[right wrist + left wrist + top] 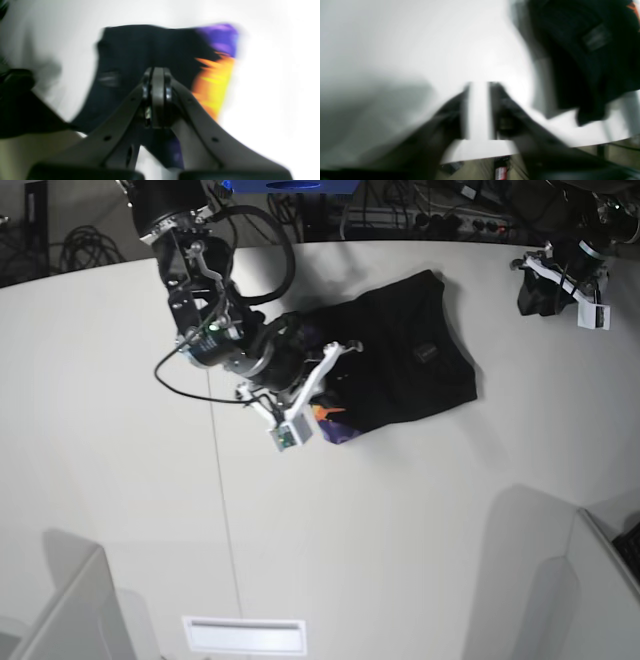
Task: Fold the T-shirt properly
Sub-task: 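Release the left gripper and move it to the folded bundle's edge, then release the right gripper and drag the bundle with the left gripper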
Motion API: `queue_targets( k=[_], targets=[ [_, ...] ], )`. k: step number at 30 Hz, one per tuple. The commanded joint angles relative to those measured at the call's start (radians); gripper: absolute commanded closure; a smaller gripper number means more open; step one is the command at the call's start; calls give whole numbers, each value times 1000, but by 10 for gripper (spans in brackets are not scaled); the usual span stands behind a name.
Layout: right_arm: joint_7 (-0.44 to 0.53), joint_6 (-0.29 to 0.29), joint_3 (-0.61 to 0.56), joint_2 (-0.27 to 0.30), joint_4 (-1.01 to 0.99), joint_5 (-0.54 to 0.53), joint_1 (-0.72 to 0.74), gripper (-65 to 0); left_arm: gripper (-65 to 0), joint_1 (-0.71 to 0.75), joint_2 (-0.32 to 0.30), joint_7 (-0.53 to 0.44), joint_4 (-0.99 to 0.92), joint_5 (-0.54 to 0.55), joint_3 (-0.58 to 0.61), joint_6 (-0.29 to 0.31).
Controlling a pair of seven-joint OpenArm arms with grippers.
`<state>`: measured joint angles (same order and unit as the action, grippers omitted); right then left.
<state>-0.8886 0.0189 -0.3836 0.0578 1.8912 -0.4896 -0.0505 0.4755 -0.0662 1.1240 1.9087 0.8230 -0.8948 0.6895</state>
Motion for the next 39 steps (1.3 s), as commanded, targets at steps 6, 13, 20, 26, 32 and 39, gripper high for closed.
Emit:
queue_targets(
  k=[6, 13, 20, 26, 32, 39],
  targets=[
    [23, -6, 79, 40, 40, -7, -51, 0, -541, -73, 49, 24, 4, 143, 3, 9],
    [23, -7, 85, 40, 41, -7, -88, 0, -541, -149, 82, 23, -154, 144, 142, 3],
    [23, -7, 87, 69, 47, -7, -102, 0, -541, -225, 84, 17, -332, 143, 248, -93],
    [23, -7, 88, 69, 49, -7, -105, 0, -540, -274, 85, 17, -384, 141, 299, -190],
    [62, -7, 168, 67, 54, -7, -131, 0, -453, -275, 85, 17, -389, 43, 352, -207],
    [154, -20, 297, 69, 63, -7, -211, 0, 0, -289, 70, 17, -386, -31, 411, -207]
  ],
)
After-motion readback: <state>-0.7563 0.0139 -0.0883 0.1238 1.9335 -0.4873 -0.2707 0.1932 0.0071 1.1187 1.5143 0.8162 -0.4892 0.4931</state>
